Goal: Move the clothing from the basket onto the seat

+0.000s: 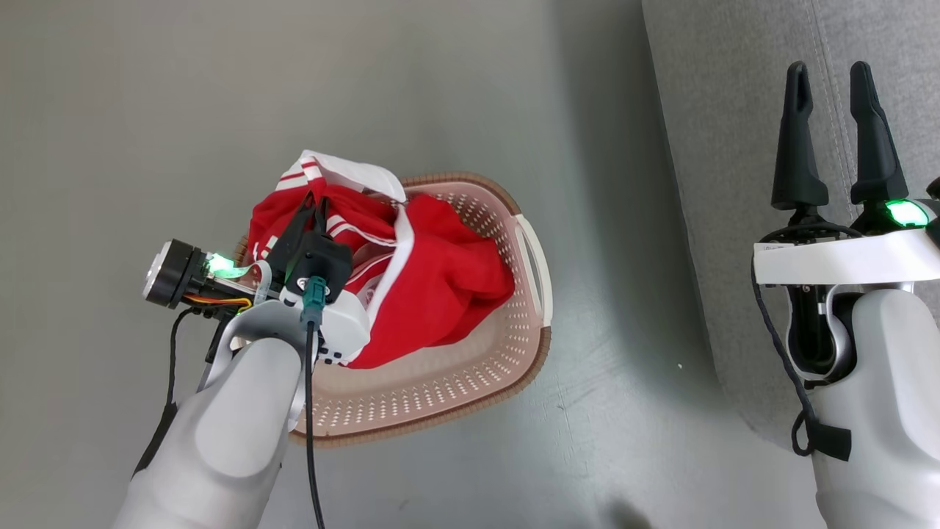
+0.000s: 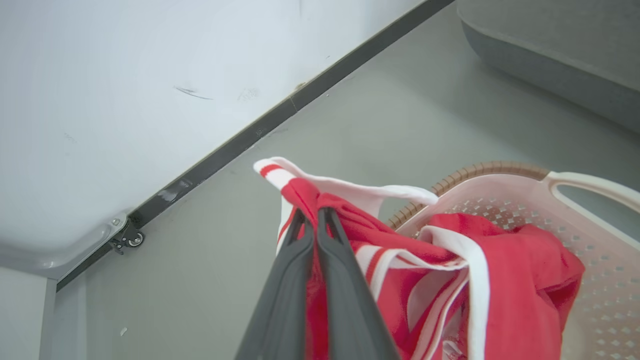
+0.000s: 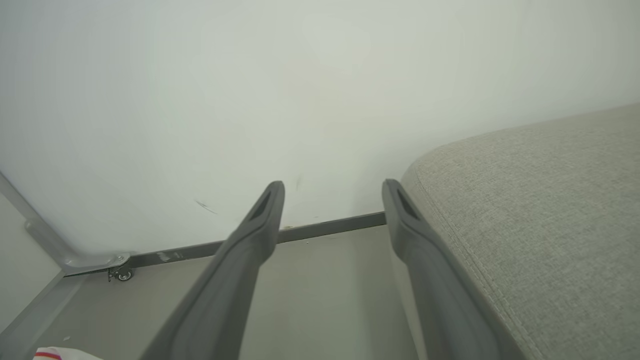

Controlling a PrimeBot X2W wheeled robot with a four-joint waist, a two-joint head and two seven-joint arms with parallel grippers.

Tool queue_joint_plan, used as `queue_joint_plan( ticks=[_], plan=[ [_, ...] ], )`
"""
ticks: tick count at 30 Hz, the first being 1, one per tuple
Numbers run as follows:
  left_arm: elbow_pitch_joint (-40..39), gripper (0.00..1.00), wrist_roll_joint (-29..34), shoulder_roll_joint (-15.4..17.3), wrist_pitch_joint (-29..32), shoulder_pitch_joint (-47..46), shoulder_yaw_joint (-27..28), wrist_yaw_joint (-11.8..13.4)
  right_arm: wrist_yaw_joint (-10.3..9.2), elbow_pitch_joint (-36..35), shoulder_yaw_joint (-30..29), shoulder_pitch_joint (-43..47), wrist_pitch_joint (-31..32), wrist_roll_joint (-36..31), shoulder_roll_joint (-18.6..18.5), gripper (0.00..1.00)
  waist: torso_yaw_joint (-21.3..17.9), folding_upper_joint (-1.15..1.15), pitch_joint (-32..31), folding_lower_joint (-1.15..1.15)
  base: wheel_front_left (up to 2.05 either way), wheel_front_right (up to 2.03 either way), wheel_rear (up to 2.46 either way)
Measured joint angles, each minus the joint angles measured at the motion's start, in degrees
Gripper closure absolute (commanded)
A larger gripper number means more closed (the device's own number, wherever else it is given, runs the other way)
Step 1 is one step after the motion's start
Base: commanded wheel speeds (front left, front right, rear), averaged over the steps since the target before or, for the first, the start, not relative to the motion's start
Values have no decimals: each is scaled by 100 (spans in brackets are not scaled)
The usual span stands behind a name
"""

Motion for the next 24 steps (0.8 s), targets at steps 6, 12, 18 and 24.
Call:
queue_joint_plan(
  ticks=[6,12,18,24],
  plan=[
    [-350,100,-153,47,-49,40,107,-68,0,5,80,3,0,-244,-8,0,118,0,-252,0,0,0,0],
    [-680,100,-299,122,-55,136,179,-159,0,81,242,24,0,-411,-41,0,239,0,-525,0,0,0,0],
    [-1028,100,-493,230,-60,150,279,-335,0,198,446,141,0,-579,-145,0,357,0,-816,0,0,0,0],
    [-1277,100,-665,271,-99,291,310,-587,1,272,702,215,0,-634,-227,0,466,0,-1122,0,0,0,0]
  ],
)
